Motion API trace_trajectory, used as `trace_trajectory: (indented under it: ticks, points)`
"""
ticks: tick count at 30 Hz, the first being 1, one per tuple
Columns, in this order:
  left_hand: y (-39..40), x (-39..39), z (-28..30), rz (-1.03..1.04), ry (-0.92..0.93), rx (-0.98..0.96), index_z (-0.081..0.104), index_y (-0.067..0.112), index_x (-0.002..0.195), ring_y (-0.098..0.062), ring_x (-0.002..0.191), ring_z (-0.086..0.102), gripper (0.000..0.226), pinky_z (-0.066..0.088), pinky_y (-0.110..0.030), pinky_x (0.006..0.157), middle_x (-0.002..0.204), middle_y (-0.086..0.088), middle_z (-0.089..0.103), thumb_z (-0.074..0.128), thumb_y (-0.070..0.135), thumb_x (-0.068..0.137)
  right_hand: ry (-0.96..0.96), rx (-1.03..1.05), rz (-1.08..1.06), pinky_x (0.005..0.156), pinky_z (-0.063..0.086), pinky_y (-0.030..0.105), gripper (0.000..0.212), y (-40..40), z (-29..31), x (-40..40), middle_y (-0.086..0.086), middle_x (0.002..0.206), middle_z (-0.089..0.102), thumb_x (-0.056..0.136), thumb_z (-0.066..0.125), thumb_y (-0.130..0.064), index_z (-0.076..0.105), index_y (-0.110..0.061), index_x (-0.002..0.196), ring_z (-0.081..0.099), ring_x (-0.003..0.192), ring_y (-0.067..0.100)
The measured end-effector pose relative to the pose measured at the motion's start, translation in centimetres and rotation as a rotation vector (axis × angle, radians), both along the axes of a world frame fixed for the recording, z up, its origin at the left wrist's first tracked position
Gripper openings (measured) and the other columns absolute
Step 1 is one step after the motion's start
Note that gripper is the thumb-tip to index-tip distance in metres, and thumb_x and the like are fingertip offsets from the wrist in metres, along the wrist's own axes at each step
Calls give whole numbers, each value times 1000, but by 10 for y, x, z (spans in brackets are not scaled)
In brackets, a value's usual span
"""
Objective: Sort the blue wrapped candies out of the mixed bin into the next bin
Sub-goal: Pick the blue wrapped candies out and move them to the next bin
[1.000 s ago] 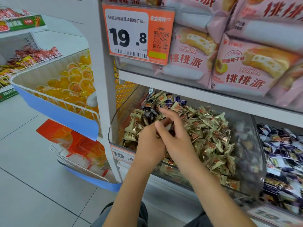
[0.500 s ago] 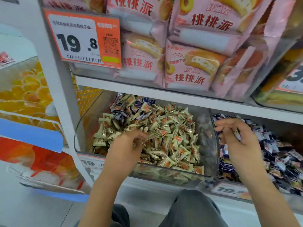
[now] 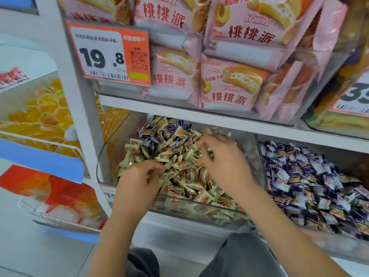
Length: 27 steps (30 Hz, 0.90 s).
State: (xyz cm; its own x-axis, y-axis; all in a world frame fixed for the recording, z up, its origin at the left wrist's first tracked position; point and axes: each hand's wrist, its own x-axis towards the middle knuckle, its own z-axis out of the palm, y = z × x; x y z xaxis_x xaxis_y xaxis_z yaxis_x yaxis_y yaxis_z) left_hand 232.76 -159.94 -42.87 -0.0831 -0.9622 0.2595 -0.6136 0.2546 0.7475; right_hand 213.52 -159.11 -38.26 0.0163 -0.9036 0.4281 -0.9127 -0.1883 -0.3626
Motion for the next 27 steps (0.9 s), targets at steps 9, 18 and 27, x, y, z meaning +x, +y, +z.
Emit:
trace_trajectory:
  ticks: [9, 18, 27]
  points:
    - [-8, 8, -4, -13, -80, 9, 72, 20, 96, -9, 87, 64, 29, 53, -27, 78, 93, 7, 70, 53, 0, 86, 247, 515, 424, 95, 43, 32, 84, -161, -41, 84, 11, 143, 42, 76, 74, -8, 28, -17, 145, 48, 123, 27]
    - [-16, 10, -2, 0, -157, 50, 69, 27, 98, -9, 75, 62, 25, 54, -33, 70, 92, 9, 68, 52, 10, 89, 239, 477, 410, 81, 46, 32, 88, -185, -67, 89, 10, 137, 44, 74, 72, -16, 21, -21, 146, 54, 109, 29]
    - [-20, 11, -4, 35, -149, 101, 68, 27, 98, -10, 71, 62, 24, 54, -34, 65, 90, 9, 69, 51, 12, 90, 204, 507, 504, 101, 35, 29, 65, -174, -52, 88, 8, 147, 39, 90, 60, -26, 29, -19, 147, 40, 130, 23]
